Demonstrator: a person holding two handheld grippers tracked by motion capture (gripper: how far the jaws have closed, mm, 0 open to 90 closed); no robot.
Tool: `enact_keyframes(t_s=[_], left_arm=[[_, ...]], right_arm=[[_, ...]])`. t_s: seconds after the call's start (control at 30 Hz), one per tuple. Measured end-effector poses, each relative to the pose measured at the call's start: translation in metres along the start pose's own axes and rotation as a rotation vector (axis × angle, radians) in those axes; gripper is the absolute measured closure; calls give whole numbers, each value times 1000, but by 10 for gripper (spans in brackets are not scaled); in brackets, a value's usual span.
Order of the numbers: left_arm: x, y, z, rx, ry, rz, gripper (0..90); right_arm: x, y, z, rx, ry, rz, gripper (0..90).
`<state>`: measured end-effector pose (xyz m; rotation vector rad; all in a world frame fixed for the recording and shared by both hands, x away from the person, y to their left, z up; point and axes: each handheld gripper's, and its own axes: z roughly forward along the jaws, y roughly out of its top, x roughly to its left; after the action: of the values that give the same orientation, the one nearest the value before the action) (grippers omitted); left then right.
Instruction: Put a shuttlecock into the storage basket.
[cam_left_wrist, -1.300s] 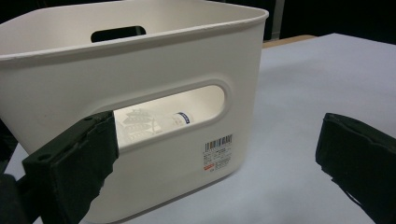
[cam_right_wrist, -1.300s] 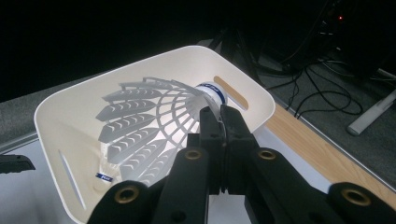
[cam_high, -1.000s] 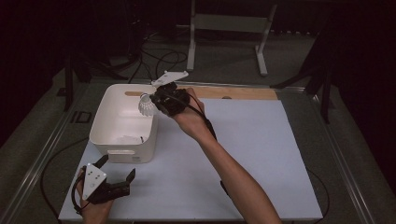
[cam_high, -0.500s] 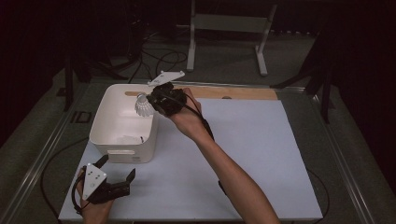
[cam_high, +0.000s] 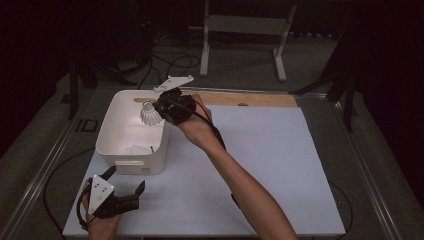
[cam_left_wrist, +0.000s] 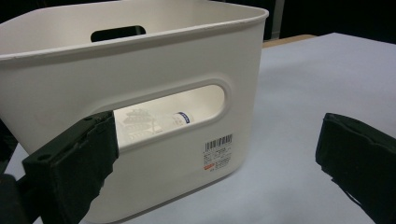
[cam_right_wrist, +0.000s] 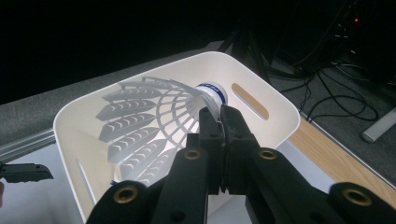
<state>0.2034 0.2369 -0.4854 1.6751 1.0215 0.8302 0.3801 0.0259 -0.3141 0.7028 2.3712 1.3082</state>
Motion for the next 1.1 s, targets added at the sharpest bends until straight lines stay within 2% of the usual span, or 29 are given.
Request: enact_keyframes(t_s=[0.6,0.63,0.67,0.7,0.77,0.87,1.1], left_arm=[[0,0,0,-1,1,-1,0],[0,0,0,-1,1,0,0],[0,0,0,-2,1,0,0],[0,0,0,-2,1,0,0],[1,0,0,-2,1,-1,0],[1,0,0,-3,2,-2,0],[-1,0,1,-2,-1,1,0]], right_arm=[[3,2,4,-10,9,4,874],[3,2,4,-13,12,9,840],[3,2,4,-22,20,13,754],[3,2,4,-22,20,13,754],[2,3,4,-41,46,28,447],[2,4,2,-54,21,50,259],[0,1,-1,-46,6,46,142]])
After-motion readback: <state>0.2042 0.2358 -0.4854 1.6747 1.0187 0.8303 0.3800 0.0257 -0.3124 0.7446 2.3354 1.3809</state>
